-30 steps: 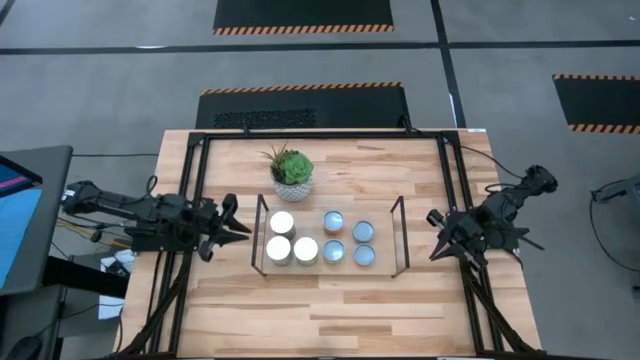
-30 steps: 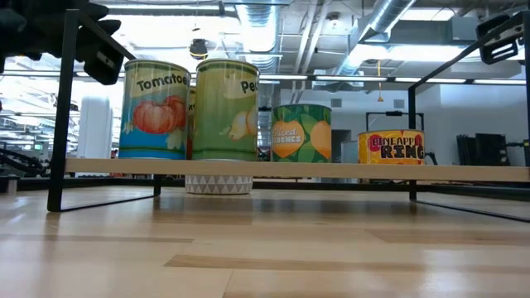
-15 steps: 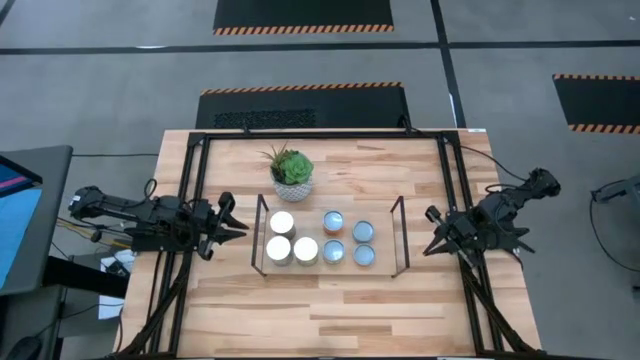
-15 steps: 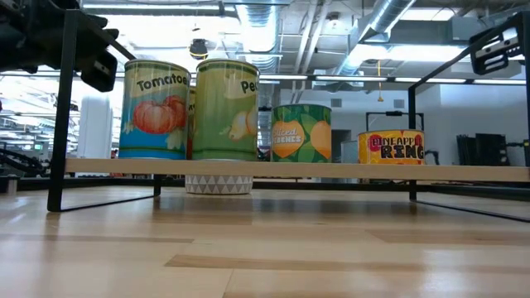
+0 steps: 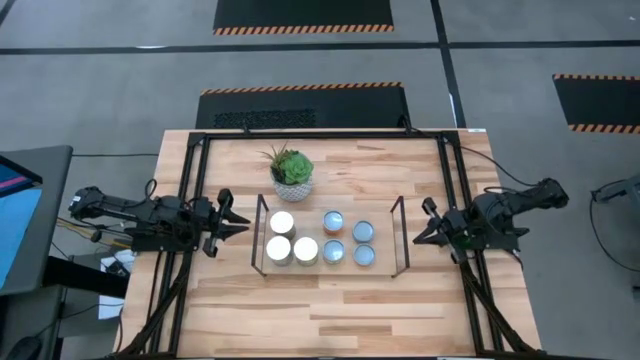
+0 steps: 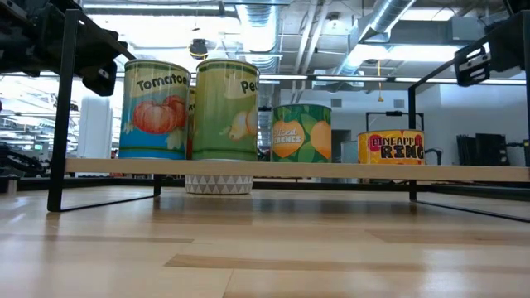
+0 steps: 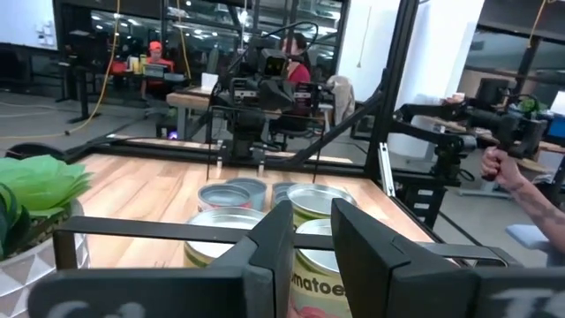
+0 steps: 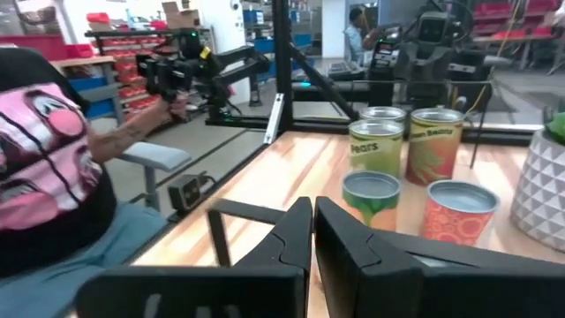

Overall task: Pick and place cans onto a shelf
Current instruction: Return to Home Position

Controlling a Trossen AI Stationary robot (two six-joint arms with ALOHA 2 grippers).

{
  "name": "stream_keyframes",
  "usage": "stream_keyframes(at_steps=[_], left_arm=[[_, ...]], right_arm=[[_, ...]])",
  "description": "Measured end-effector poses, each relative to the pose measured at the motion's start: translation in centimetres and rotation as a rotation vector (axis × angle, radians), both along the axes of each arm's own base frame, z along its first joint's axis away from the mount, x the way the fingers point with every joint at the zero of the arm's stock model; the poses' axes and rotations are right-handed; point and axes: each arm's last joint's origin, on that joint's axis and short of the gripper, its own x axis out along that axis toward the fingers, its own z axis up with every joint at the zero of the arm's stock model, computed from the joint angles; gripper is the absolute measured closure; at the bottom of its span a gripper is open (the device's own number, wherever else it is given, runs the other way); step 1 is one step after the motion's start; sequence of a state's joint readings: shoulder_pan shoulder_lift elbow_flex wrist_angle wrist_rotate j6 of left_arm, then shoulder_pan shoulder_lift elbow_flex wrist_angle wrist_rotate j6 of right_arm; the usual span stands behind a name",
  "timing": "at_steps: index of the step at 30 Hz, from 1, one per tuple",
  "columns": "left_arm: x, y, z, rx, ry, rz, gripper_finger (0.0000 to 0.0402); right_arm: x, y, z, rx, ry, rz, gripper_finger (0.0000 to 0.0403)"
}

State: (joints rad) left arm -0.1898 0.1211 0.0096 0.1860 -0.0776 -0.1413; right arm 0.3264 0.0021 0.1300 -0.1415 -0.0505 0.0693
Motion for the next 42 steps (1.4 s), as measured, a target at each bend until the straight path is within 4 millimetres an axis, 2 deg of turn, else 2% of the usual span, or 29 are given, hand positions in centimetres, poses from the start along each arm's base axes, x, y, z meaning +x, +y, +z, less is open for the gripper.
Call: stream_keyframes(at_steps=[5,10,26,42], left_arm=[[0.0,0.0,0.0,-0.027,0.004,-0.003,0.0333],[0.0,0.1,-0.1,-0.024,0.004,0.023,0.0333],[0.1,0.3,-0.8,0.001,0.073,0.104,0.0333],[0.0,-0.3,-1.2,0.097,0.1,-0.092,0.0333]], right_arm=[[0.7,0.0,-1.7,-0.02,-0.02,-0.027,0.036],[1.0,-0.3,-2.3,-0.045,-0.055,-0.093,0.036],[1.3,-1.3,-2.5,-0.072,-0.044,-0.201,0.036],[1.3,-1.5,-2.6,-0.07,-0.04,-0.23,0.036]])
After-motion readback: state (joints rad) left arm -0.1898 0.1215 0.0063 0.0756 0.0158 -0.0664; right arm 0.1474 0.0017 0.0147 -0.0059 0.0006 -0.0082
